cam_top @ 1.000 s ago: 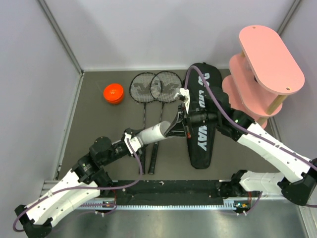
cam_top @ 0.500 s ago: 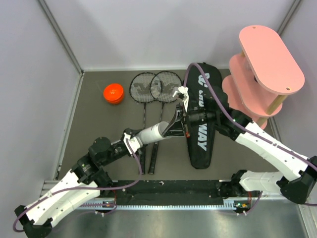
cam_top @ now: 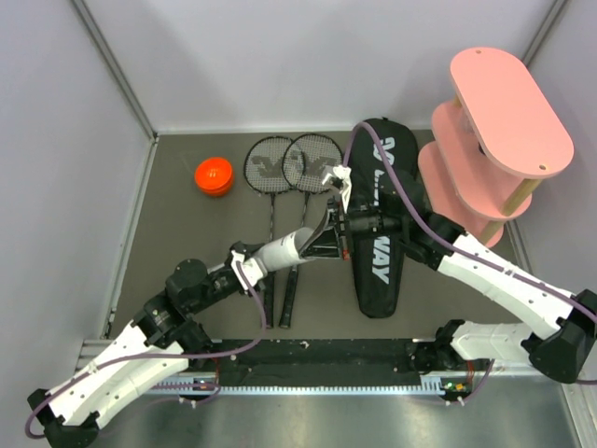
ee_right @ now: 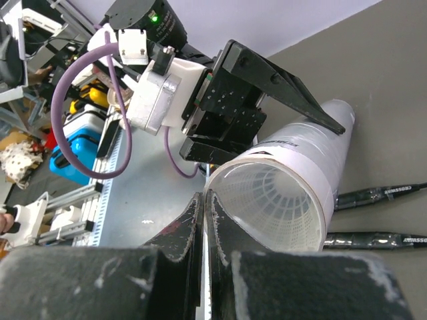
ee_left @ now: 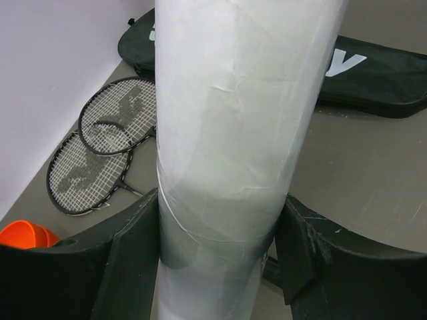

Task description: Pack up the badminton gear

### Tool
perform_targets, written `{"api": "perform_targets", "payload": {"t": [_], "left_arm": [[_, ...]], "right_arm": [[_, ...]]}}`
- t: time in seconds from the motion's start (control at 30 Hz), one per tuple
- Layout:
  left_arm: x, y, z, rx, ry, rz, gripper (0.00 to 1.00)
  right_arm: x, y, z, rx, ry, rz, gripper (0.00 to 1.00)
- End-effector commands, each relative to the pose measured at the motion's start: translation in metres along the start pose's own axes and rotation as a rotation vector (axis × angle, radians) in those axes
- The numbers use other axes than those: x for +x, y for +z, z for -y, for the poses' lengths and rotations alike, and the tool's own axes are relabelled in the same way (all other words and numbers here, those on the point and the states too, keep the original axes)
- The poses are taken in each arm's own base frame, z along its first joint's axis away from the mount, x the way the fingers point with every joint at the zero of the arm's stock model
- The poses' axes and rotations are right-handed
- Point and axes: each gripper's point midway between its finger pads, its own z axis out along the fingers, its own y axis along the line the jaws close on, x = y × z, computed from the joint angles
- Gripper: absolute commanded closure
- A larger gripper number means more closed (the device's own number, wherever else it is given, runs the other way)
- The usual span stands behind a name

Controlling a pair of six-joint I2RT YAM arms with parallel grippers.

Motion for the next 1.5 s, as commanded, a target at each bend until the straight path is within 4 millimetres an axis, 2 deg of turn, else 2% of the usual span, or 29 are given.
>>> {"api": "perform_targets", "payload": {"t": [0.0, 0.13, 0.2, 0.27, 0.47, 0.67, 0.77, 0.87, 1.0, 1.13, 1.2, 1.27, 1.3, 1.33, 1.37, 1.43, 1.47], "left_arm": [[-0.042, -0.001, 0.002, 0.031, 0.037, 0.178, 1.0], [-0.051, -0.006, 0.004, 0.04, 0.049, 0.228, 1.0], [-0.052, -0.007, 0.006, 0.044, 0.052, 0.239, 1.0], [-0.057, -0.01, 0.007, 0.052, 0.056, 0.26, 1.0], [-0.068, -0.018, 0.012, 0.073, 0.076, 0.327, 1.0], [-0.076, -0.025, 0.015, 0.075, 0.089, 0.383, 1.0], [-0.077, -0.025, 0.014, 0.07, 0.081, 0.381, 1.0], [-0.086, -0.028, 0.008, 0.045, 0.072, 0.411, 1.0], [-0.087, -0.029, 0.003, 0.019, 0.055, 0.412, 1.0], [-0.087, -0.029, -0.004, -0.017, 0.032, 0.404, 1.0], [-0.085, -0.027, -0.012, -0.06, -0.015, 0.39, 1.0], [-0.081, -0.027, -0.029, -0.152, -0.062, 0.357, 1.0], [-0.076, -0.025, -0.035, -0.186, -0.078, 0.333, 1.0], [-0.073, -0.024, -0.04, -0.215, -0.093, 0.315, 1.0], [-0.068, -0.026, -0.053, -0.288, -0.113, 0.284, 1.0], [-0.053, -0.02, -0.063, -0.342, -0.152, 0.202, 1.0], [-0.053, -0.021, -0.072, -0.389, -0.187, 0.177, 1.0]], "right_arm": [[-0.001, 0.016, 0.007, -0.017, -0.003, 0.026, 1.0], [0.0, 0.02, -0.002, -0.097, 0.007, 0.02, 1.0], [-0.001, 0.021, -0.01, -0.156, 0.013, 0.018, 0.9], [0.001, 0.022, -0.017, -0.209, 0.035, 0.003, 0.84], [0.001, 0.023, -0.019, -0.279, 0.055, 0.011, 0.73], [0.007, 0.03, -0.012, -0.318, 0.084, 0.019, 0.72], [0.014, 0.04, 0.0, -0.315, 0.117, 0.031, 0.73], [0.023, 0.052, 0.006, -0.318, 0.135, 0.052, 0.75], [0.033, 0.062, 0.017, -0.305, 0.17, 0.07, 0.76], [0.032, 0.065, 0.025, -0.28, 0.173, 0.078, 0.74], [0.018, 0.057, 0.021, -0.277, 0.149, 0.103, 0.7], [0.007, 0.047, 0.021, -0.255, 0.143, 0.119, 0.62], [-0.007, 0.036, 0.013, -0.255, 0.112, 0.147, 0.59], [-0.015, 0.025, 0.023, -0.213, 0.119, 0.165, 0.51], [-0.022, 0.017, 0.025, -0.196, 0.113, 0.181, 0.48], [-0.039, -0.008, 0.031, -0.129, 0.093, 0.229, 0.38], [-0.044, -0.017, 0.035, -0.096, 0.09, 0.243, 0.36]]}}
